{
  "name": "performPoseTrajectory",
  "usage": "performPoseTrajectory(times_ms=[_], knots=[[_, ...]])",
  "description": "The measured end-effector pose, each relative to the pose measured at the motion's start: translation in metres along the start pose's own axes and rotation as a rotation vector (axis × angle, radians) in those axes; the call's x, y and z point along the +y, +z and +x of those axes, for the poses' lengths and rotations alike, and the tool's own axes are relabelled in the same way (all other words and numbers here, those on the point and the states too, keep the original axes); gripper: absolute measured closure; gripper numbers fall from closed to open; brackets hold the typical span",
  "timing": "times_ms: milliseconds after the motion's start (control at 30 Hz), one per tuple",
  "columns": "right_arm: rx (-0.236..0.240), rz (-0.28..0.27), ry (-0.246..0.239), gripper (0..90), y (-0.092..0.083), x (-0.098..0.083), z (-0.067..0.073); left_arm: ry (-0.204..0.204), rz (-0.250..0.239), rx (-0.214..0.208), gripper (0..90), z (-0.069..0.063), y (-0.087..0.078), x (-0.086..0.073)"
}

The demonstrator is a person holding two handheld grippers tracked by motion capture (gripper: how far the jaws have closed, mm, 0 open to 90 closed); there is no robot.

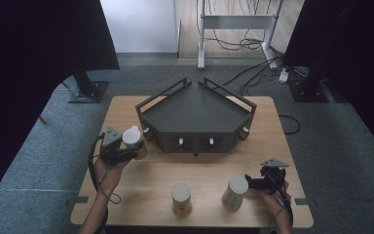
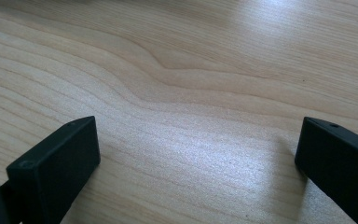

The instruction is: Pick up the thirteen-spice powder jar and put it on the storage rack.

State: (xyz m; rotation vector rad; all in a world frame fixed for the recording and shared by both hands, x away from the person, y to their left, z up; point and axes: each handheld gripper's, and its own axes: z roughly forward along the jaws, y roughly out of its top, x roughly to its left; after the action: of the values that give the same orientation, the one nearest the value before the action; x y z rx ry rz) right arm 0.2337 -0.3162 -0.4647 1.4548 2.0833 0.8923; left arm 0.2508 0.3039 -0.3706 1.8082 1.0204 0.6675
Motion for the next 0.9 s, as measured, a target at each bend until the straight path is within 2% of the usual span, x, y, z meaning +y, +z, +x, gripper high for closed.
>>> performPoseTrajectory(times_ms=[400,733,767,900], knots=[[0.000,0.000,0.000,0.0,0.000,0.000,0.000,0.017,-0.031,-0.021,30.7,0.001,-0.007,0.025],[0.000,0.000,0.001,0.0,0.000,0.000,0.000,0.030,-0.039,-0.033,30.7,0.000,-0.002,0.053],[0.000,0.000,0.001,0.0,0.000,0.000,0.000,0.036,-0.037,-0.034,30.7,0.000,0.000,0.060],[0.001,0.001,0.001,0.0,0.000,0.000,0.000,0.033,-0.045,-0.031,30.8,0.000,0.005,0.067]])
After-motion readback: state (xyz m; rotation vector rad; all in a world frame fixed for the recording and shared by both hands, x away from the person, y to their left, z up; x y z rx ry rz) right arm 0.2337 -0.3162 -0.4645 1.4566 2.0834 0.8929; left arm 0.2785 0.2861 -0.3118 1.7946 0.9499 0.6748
